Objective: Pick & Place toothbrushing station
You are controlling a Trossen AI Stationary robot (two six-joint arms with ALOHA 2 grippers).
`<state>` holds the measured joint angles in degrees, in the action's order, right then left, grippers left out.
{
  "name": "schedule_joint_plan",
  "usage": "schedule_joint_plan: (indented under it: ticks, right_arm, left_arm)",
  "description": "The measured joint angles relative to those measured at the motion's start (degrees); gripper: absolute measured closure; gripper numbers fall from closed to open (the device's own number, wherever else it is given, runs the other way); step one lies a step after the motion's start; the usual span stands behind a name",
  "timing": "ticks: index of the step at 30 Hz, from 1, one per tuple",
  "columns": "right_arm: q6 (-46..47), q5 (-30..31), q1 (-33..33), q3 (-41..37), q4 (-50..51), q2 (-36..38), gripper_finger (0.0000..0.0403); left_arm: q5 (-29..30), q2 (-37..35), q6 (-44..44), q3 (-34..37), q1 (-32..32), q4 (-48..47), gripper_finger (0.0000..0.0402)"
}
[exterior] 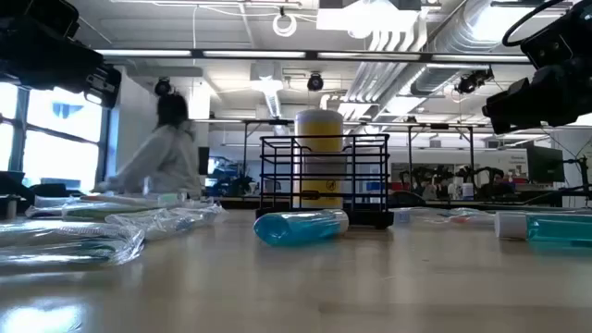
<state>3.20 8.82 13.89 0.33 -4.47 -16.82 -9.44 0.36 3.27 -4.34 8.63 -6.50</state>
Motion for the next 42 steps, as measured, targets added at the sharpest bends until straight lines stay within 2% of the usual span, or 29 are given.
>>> schedule_joint_plan:
  ticks: [42]
  right_arm:
    - [-1.5, 0.0, 0.0, 0.0, -0.4, 0.0, 0.04]
  left_arm:
    - [0.0, 0.0, 0.0, 0.0, 0.0, 0.0, 0.0402]
